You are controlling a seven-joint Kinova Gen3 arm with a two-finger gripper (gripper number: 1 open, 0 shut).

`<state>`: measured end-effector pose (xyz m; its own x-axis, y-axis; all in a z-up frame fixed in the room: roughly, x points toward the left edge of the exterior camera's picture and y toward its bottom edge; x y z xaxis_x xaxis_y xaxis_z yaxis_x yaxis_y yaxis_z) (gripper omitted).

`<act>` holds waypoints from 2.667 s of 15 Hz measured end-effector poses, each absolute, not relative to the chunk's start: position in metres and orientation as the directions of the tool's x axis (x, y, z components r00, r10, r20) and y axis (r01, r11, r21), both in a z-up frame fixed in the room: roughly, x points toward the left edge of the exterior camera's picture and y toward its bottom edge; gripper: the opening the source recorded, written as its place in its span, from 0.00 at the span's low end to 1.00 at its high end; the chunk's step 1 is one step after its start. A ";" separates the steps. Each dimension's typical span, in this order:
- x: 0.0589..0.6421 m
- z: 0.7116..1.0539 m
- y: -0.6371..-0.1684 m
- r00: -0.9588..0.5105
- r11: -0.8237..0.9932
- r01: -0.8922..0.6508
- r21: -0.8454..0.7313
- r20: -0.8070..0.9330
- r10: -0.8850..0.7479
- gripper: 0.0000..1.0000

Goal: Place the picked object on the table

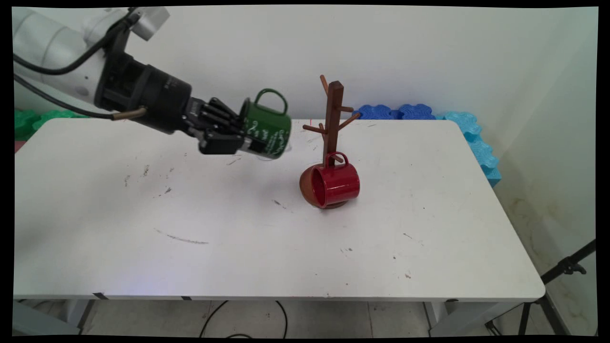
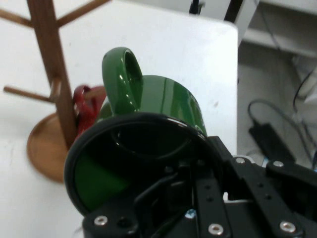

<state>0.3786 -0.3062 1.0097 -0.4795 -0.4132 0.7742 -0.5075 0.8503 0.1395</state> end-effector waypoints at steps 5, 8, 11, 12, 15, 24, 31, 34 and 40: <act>0.399 1.013 -0.303 -0.640 0.873 -0.484 0.063 0.655 -0.402 0.00; 0.405 1.008 -0.301 -0.712 0.883 -0.469 0.026 0.580 -0.395 0.00; 0.406 1.000 -0.300 -0.772 0.892 -0.452 -0.007 0.504 -0.387 0.00; 0.405 0.996 -0.300 -0.790 0.895 -0.446 -0.016 0.478 -0.385 0.00; 0.397 0.982 -0.300 -0.830 0.900 -0.435 -0.035 0.404 -0.385 0.00; 0.358 0.926 -0.309 -0.877 0.899 -0.433 -0.061 0.259 -0.404 0.00; 0.330 0.891 -0.314 -0.883 0.893 -0.446 -0.066 0.199 -0.426 0.00; 0.321 0.882 -0.317 -0.883 0.891 -0.449 -0.069 0.186 -0.431 0.00; 0.305 0.866 -0.321 -0.884 0.888 -0.453 -0.074 0.166 -0.437 0.00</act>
